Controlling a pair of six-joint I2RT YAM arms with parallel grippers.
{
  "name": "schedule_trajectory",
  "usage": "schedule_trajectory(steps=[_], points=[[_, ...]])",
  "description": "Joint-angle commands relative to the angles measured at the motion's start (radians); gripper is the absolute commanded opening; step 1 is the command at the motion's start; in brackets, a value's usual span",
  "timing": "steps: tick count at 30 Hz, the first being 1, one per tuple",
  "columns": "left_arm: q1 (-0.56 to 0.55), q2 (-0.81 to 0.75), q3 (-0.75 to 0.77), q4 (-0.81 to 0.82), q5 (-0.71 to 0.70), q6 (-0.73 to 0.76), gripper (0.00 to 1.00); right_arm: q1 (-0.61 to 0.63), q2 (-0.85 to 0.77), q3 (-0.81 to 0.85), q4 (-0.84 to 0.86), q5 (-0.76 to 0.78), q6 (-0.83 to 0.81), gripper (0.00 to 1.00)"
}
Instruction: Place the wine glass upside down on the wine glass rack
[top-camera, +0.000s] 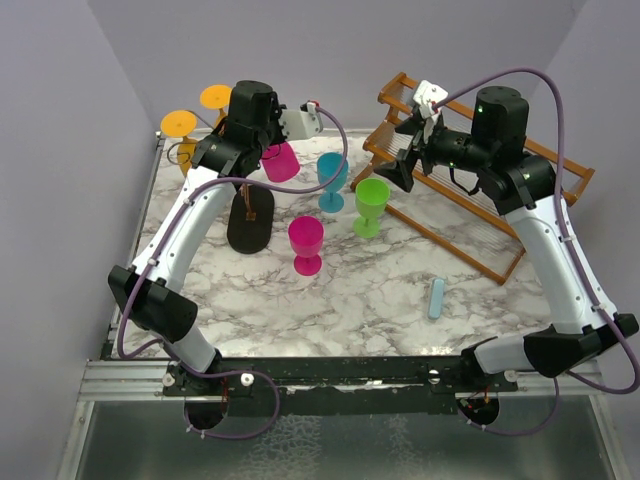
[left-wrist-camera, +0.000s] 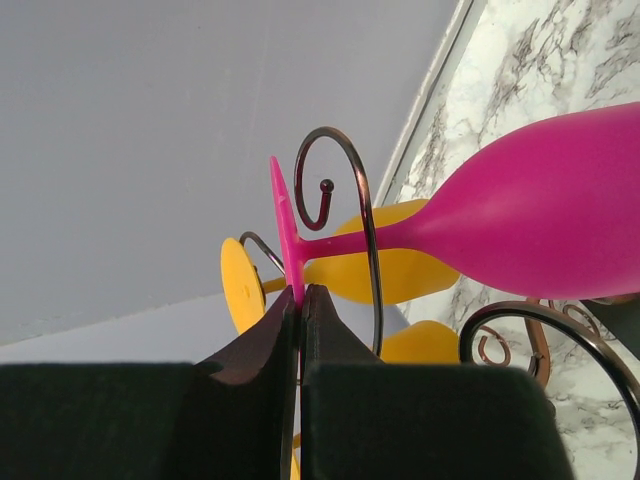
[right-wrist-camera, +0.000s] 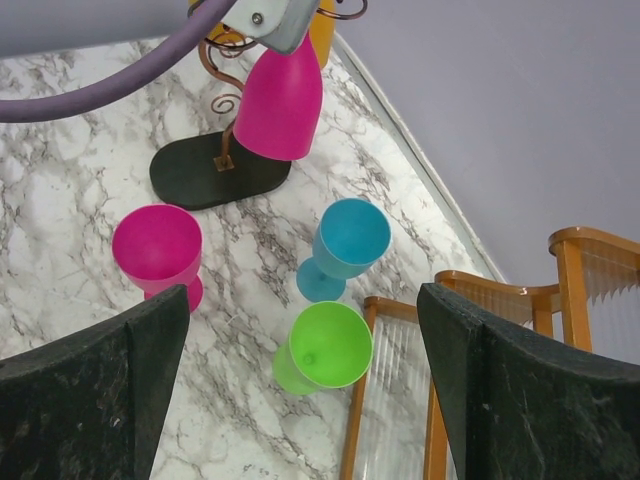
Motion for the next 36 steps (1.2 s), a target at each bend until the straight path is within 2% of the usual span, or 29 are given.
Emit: schedule_trajectory(steps=[1,16,36], points=[[-0.009,-0.025,0.037,0.008,0.034,-0.012,0.00,-0.012,-0.024,-0.010,0.038,-0.024,0.016,0.96],[-0.024,0.007,0.044,0.069,0.060,-0.027,0.00,-0.023,-0.030,-0.022,0.043,-0.027,0.018,0.97],[-0.024,0.066,0.077,0.155,-0.030,-0.015,0.00,-0.041,-0.037,-0.036,0.050,-0.042,0.024,0.97]])
